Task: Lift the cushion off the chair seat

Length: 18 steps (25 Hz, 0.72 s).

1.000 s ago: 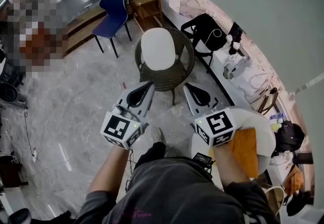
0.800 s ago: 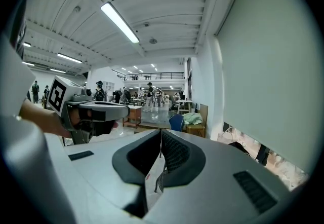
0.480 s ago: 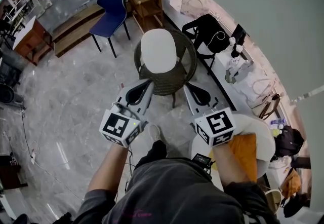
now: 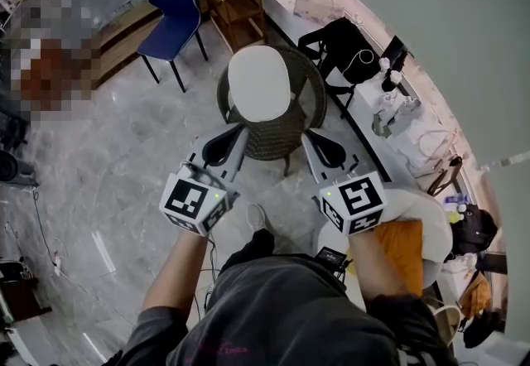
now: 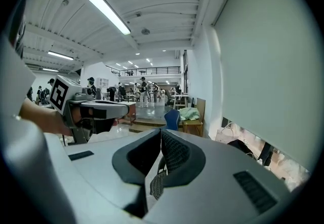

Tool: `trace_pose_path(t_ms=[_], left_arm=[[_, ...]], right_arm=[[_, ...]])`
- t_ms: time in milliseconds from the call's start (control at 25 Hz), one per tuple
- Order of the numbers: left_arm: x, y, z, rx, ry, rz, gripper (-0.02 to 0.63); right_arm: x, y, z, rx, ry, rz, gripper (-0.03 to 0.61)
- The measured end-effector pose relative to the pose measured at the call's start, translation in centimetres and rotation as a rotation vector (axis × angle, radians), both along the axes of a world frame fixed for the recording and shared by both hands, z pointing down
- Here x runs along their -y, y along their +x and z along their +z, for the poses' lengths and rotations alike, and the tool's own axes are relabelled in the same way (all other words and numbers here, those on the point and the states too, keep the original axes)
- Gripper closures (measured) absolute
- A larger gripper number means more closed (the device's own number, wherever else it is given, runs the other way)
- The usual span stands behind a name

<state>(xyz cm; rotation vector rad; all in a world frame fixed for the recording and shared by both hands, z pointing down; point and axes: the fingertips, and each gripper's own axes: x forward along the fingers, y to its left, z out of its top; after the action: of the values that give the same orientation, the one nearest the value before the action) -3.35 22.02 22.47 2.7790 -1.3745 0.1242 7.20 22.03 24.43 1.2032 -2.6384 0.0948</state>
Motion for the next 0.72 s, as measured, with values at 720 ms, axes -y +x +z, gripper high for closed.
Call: trace_pose_path(t_ms=[720], left_arm=[[12.5, -6.7, 5.0, -0.005, -0.088, 0.049, 0.604]], right_arm=[[12.0, -6.0, 4.2, -0.022, -0.083, 0.068, 0.565]])
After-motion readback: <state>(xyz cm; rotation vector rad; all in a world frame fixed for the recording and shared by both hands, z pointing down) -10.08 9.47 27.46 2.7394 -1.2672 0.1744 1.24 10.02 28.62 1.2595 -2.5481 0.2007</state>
